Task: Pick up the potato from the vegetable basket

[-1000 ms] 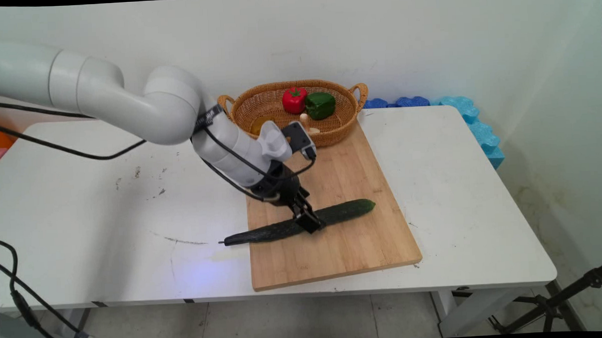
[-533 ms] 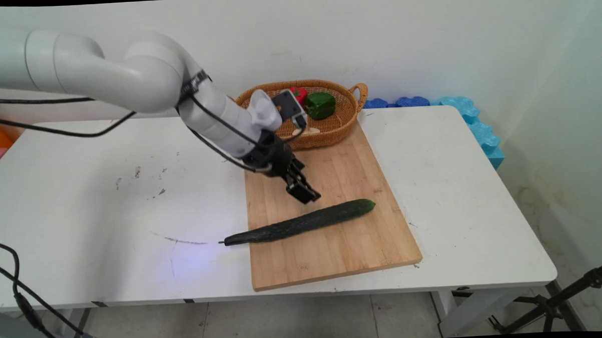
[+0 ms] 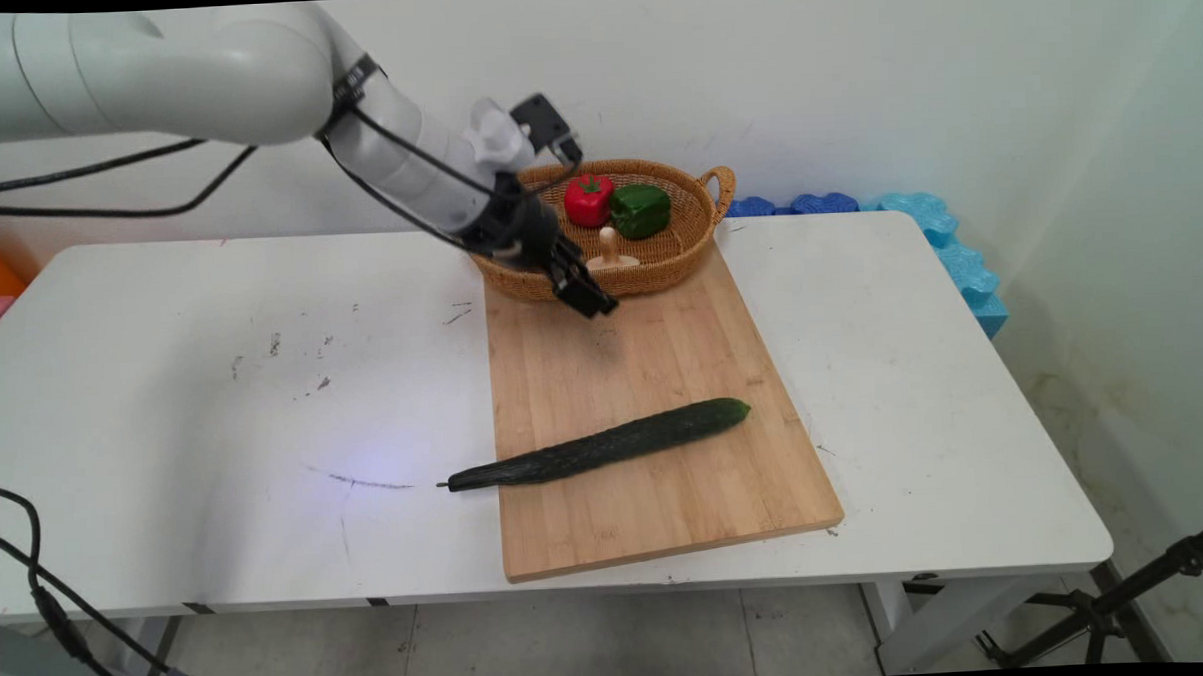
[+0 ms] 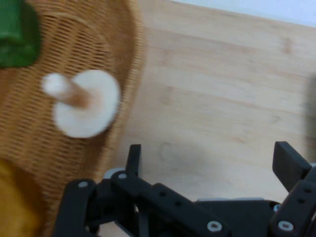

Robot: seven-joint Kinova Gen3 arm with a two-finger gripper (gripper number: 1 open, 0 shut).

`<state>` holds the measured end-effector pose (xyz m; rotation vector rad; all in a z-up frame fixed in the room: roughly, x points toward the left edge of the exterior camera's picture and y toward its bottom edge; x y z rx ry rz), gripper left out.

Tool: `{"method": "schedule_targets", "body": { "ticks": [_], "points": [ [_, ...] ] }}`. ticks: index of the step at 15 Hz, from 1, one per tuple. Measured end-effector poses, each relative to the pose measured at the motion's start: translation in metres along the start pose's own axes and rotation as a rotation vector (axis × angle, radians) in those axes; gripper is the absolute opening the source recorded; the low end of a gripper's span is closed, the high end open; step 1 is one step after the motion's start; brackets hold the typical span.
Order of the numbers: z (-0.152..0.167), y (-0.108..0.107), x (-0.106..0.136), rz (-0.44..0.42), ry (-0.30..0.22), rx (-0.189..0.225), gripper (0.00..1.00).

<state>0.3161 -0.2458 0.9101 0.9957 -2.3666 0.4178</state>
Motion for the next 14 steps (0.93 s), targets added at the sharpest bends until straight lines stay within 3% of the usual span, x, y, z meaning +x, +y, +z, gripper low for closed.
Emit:
{"method": "schedule_targets", "body": {
  "ticks": [8, 14],
  "points": [
    [0.005, -0.068, 0.004, -0.104, 0.003, 0.132, 1.0],
    [0.028, -0.102, -0.004, -0.193, -0.032, 0.206, 1.0]
  ]
}}
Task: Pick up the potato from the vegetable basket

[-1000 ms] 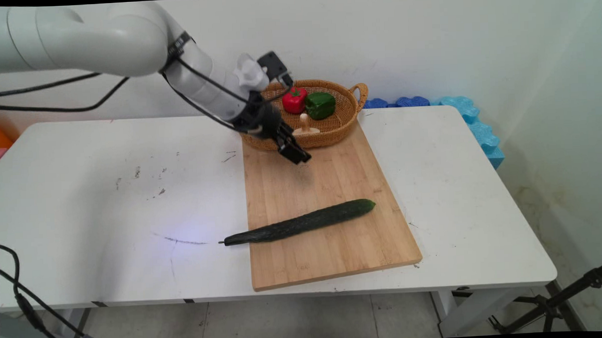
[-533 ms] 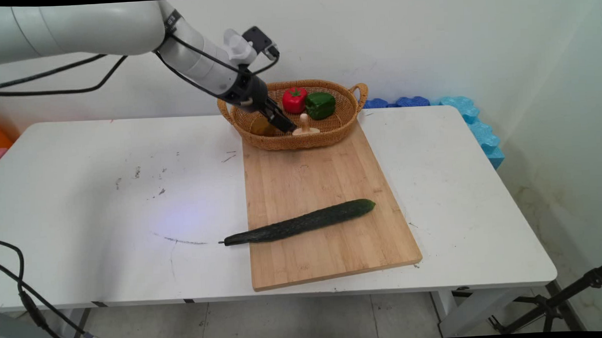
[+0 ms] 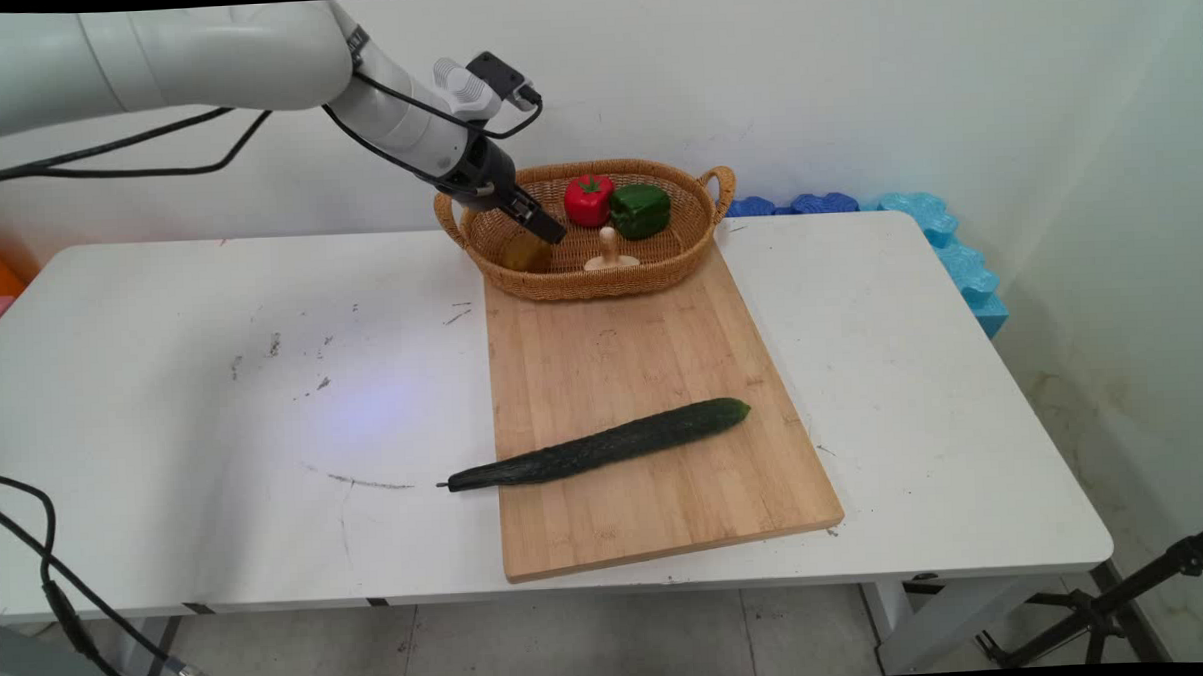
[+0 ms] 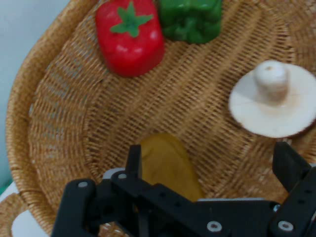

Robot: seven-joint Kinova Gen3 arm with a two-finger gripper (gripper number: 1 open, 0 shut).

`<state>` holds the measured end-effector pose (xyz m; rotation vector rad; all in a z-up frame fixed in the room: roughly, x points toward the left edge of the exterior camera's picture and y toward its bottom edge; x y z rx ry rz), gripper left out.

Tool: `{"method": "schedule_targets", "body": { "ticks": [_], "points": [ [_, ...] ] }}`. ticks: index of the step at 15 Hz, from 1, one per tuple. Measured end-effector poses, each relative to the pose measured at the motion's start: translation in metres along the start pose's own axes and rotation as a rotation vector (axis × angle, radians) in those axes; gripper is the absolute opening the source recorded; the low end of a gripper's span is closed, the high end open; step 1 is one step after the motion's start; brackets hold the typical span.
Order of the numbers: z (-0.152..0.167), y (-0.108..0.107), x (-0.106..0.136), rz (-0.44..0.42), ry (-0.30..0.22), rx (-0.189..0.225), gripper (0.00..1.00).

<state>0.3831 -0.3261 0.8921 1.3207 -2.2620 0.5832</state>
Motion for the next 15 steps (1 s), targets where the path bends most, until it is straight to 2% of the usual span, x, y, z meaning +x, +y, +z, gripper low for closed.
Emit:
{"method": "schedule_targets", "body": {
  "ticks": [7, 15],
  "points": [
    [0.031, -0.014, -0.006, -0.062, -0.053, 0.041, 1.0],
    [0.053, -0.015, -0.011, -0.083, -0.089, 0.041, 1.0]
  ]
}}
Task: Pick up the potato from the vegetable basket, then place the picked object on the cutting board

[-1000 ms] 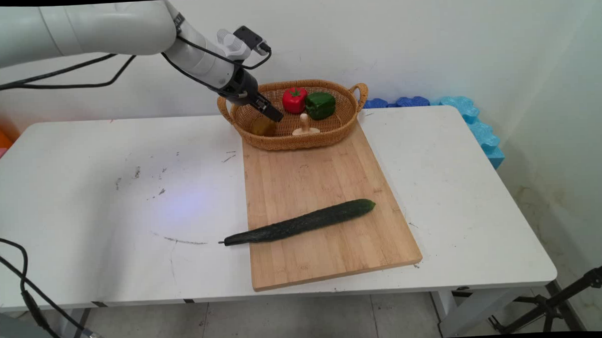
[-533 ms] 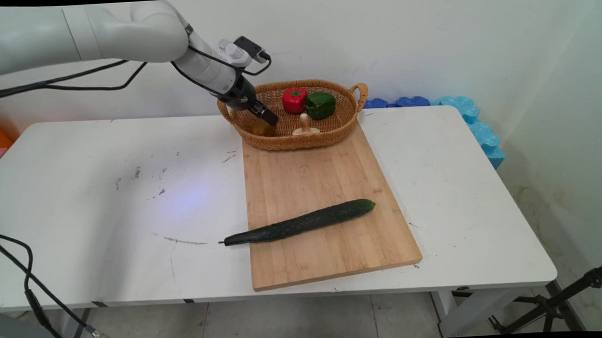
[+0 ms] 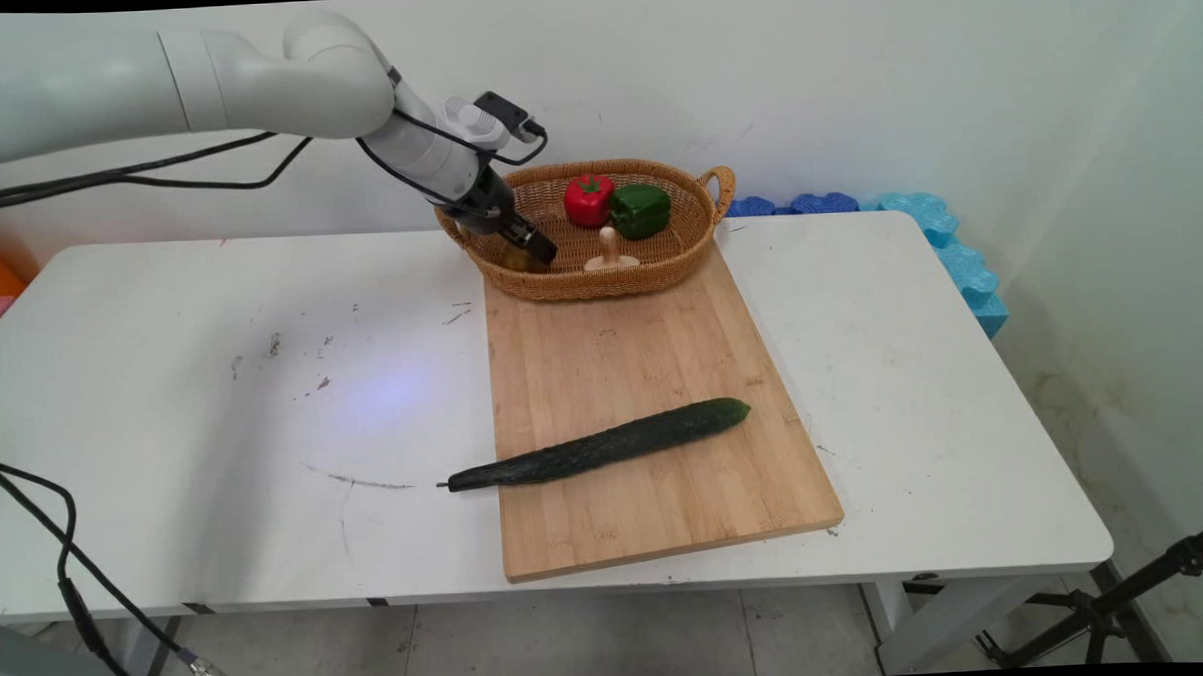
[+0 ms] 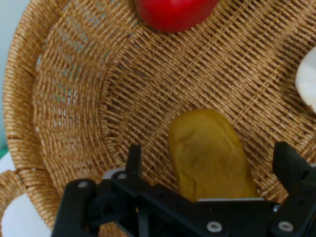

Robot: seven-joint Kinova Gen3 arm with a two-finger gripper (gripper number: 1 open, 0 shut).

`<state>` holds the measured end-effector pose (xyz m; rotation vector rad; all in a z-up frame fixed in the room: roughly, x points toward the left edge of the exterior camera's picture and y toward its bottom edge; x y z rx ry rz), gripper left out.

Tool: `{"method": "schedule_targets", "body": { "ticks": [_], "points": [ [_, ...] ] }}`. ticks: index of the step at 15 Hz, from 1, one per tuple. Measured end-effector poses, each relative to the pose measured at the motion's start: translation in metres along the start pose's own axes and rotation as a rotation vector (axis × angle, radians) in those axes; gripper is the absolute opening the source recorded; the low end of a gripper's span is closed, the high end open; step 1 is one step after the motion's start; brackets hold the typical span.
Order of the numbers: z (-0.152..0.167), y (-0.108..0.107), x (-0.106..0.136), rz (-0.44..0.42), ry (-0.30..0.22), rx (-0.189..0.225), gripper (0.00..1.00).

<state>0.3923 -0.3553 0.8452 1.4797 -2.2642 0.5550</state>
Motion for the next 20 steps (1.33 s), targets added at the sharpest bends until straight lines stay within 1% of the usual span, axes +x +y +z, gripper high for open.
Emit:
{"method": "schedule_targets", "body": {
  "ticks": [2, 3, 7, 10, 14, 18, 20],
  "points": [
    [0.004, 0.0, 0.0, -0.002, -0.004, -0.001, 1.0],
    [0.005, 0.0, 0.0, -0.002, -0.006, -0.002, 0.0],
    [0.009, 0.003, 0.0, 0.0, -0.007, -0.012, 0.0],
    [0.008, 0.006, 0.003, 0.011, 0.005, -0.02, 0.0],
    [0.0, 0.009, 0.013, 0.051, 0.046, -0.029, 0.0],
    [-0.018, 0.011, 0.024, 0.112, 0.093, -0.031, 0.0],
    [-0.027, 0.011, 0.026, 0.146, 0.107, -0.029, 0.0]
  ]
}}
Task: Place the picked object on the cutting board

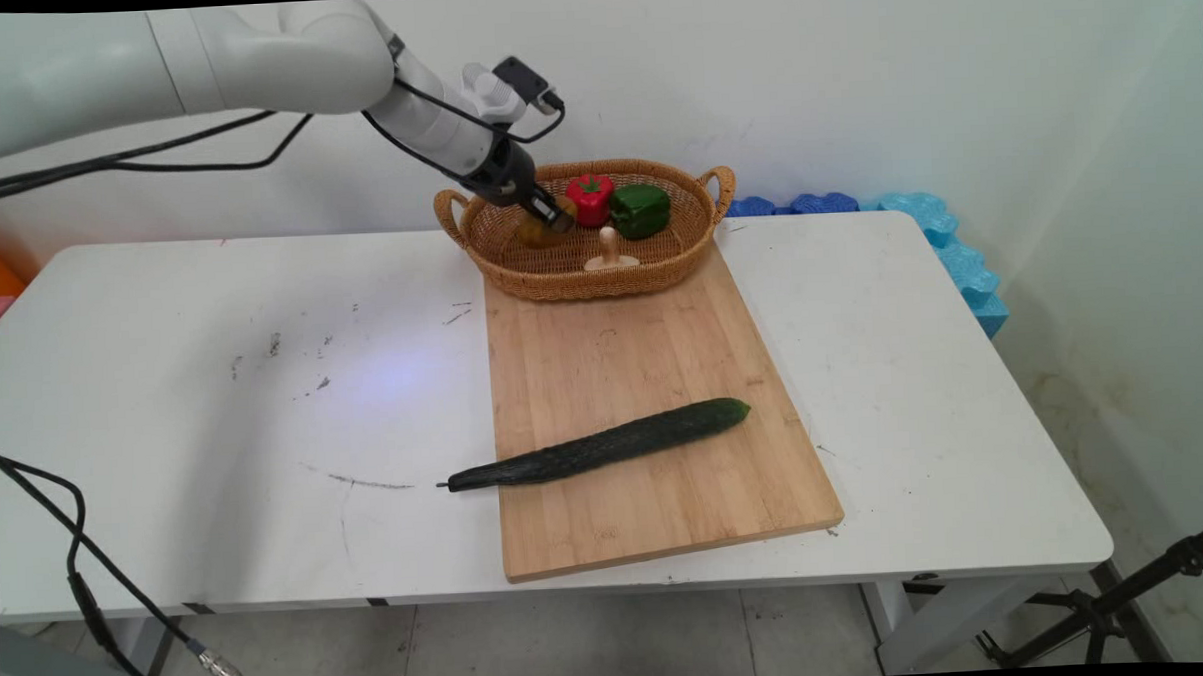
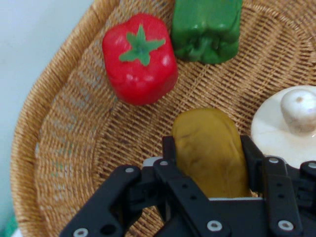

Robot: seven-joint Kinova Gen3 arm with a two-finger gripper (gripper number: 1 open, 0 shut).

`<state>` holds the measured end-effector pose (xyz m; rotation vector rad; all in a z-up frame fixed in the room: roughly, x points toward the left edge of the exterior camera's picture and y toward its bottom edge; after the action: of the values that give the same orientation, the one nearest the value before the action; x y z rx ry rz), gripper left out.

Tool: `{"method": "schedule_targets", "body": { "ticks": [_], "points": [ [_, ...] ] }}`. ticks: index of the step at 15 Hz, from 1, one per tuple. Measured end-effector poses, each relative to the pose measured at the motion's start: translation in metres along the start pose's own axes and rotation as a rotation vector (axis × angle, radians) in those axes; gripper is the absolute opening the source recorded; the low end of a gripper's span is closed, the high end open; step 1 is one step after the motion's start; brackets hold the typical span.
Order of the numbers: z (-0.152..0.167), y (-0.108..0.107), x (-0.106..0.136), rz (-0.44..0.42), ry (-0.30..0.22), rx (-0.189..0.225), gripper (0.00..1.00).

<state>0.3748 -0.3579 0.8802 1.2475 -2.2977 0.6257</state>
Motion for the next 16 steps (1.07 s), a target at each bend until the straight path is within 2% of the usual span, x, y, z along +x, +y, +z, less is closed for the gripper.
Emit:
{"method": "schedule_targets", "body": {
  "ticks": [5, 9, 12, 16],
  "points": [
    [-0.029, 0.006, 0.007, 0.116, 0.037, -0.011, 0.0],
    [-0.048, 0.018, 0.008, 0.187, 0.055, -0.04, 0.0],
    [-0.061, 0.033, 0.005, 0.24, 0.064, -0.076, 0.0],
    [-0.071, 0.062, -0.002, 0.314, 0.07, -0.151, 0.0]
  ]
}}
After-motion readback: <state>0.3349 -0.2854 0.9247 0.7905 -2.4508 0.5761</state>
